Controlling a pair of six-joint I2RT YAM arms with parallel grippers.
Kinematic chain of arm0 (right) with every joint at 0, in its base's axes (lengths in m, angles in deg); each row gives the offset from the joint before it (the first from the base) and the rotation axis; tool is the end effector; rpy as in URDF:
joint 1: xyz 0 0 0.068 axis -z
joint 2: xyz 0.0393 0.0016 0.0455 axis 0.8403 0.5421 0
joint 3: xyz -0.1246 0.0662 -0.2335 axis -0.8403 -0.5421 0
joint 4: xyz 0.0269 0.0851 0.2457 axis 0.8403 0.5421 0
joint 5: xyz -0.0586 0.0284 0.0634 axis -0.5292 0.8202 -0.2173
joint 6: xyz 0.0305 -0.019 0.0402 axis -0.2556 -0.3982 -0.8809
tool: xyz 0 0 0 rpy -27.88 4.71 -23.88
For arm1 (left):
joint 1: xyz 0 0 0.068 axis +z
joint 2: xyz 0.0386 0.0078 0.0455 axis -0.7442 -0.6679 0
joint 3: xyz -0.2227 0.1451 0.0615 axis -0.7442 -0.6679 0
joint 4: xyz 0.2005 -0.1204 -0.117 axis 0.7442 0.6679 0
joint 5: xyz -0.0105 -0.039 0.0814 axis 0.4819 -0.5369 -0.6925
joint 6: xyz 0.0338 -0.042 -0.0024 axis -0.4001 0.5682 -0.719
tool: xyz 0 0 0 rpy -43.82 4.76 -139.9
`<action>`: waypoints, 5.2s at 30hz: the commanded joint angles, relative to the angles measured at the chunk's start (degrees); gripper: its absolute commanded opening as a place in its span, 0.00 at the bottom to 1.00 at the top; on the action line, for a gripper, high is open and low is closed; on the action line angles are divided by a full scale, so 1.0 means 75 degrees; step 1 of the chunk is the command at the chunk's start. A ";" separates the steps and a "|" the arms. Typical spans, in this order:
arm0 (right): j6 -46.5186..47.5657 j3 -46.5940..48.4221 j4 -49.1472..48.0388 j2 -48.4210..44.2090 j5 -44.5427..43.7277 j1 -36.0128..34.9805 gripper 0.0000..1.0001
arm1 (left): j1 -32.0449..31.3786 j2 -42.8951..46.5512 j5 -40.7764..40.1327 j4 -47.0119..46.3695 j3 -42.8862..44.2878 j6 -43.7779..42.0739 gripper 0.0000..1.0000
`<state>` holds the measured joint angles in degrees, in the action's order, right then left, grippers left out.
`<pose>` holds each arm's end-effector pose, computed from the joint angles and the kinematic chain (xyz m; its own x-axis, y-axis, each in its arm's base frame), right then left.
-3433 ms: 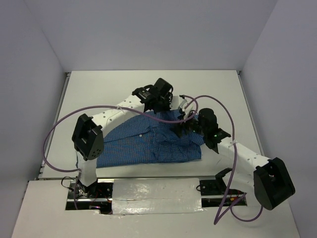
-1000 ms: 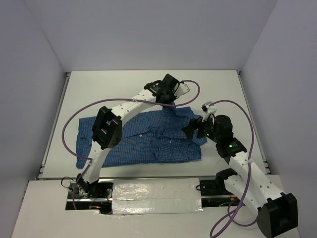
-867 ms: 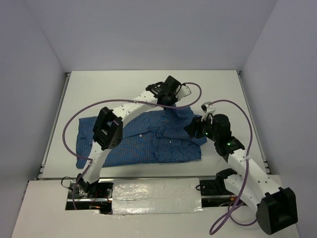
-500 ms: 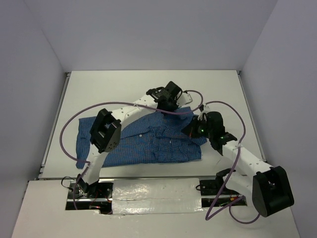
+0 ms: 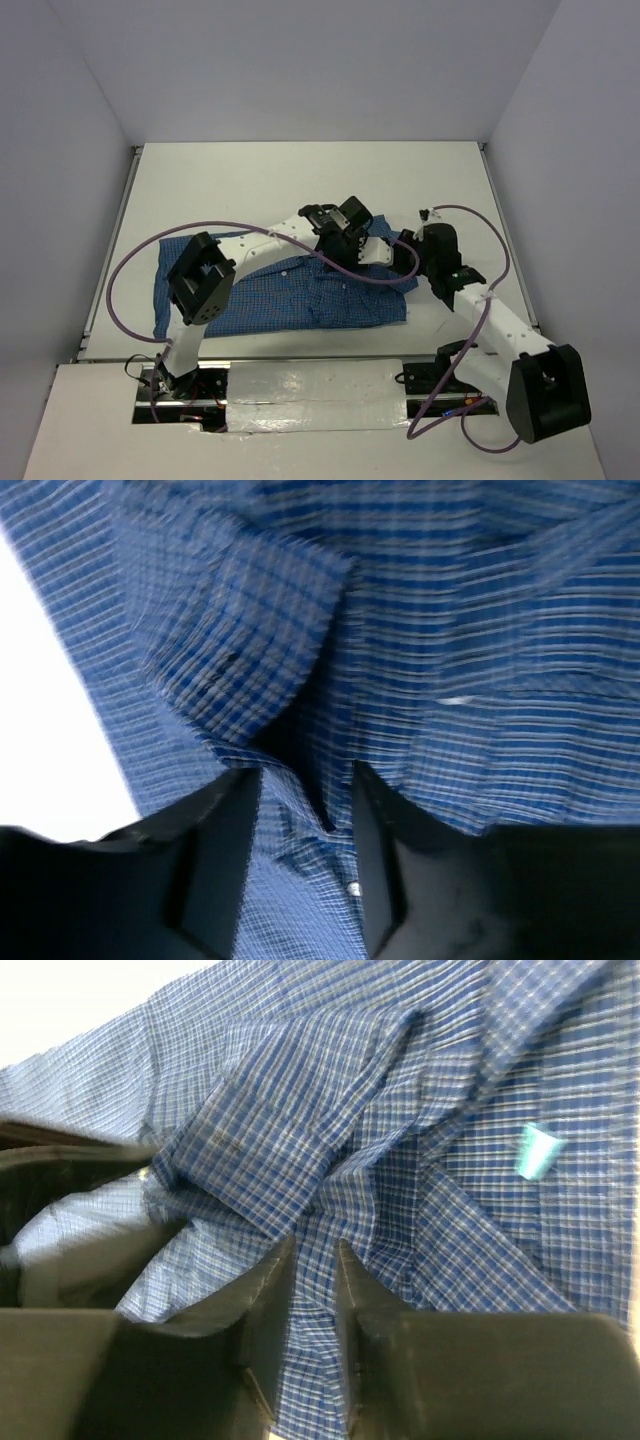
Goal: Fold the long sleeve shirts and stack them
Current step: Fold the shirt
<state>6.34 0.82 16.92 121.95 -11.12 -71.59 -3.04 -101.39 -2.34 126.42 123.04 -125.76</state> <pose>0.2062 0.0621 0.2003 -0.7073 0.3329 -0.6237 -0.0853 0.8356 0.5427 0.2744 -0.3427 0.2332 0.0611 0.8991 -0.4335 0.9536 0.0757 0.2914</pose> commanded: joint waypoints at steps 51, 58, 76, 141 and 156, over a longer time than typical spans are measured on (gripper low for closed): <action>0.0696 0.2100 -0.0524 0.3739 0.0285 -0.1559 0.00 | 0.6126 0.3866 0.1562 -0.0211 -0.3438 0.3569 0.01; 0.1623 0.3459 0.1069 0.2429 0.0155 -0.1535 0.44 | 0.6314 0.3703 0.2437 -0.0176 -0.3088 0.3921 0.16; 0.0170 0.0953 0.1117 0.0820 0.0999 0.0574 0.41 | 0.2541 -0.1675 0.3168 0.0046 0.2596 0.4483 0.48; -0.0649 0.0122 0.3108 -0.1242 -0.0348 0.0890 0.55 | 0.6299 0.1734 0.2068 0.0899 0.0277 0.3396 0.84; -0.2361 -0.1378 0.3370 -0.1596 -0.0550 0.0902 0.52 | 0.9091 0.2051 0.0508 -0.0082 -0.2688 0.1742 0.89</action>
<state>-8.59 -7.80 44.53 108.46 -15.69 -65.01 65.17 -86.85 3.63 128.17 102.85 -109.11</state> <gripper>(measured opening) 0.526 0.897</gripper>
